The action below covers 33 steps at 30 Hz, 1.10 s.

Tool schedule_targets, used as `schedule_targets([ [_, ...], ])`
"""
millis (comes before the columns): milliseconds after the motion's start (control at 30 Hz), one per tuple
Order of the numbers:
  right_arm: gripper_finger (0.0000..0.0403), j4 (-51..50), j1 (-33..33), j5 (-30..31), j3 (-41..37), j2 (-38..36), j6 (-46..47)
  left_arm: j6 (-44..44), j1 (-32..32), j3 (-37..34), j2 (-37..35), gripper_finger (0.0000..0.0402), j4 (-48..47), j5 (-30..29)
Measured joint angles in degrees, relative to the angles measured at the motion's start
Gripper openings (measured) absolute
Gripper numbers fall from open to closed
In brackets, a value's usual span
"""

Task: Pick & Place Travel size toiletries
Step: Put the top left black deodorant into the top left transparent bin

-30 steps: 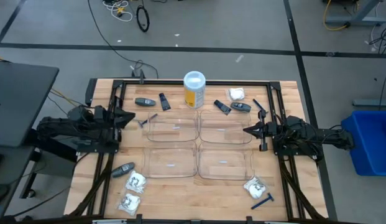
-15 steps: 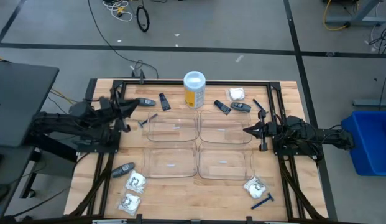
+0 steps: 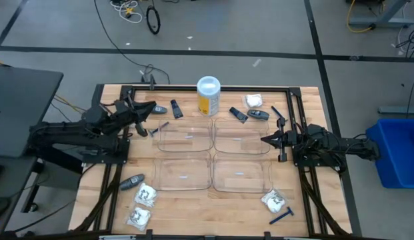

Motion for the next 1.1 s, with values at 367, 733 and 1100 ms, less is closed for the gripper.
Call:
schedule_targets([
  [367,0.0012,0.0,0.0,0.0,0.0,0.0,0.0,-2.6,12.1,0.0,0.5,0.0034,-0.1,9.3],
  [733,0.0012,0.0,0.0,0.0,0.0,0.0,0.0,-5.2,22.8,0.6,0.6,0.0034,-3.1,18.8],
  [1100,0.0012,0.0,0.0,0.0,0.0,0.0,0.0,0.4,31.5,11.9,7.7,0.0034,-19.1,25.6],
])
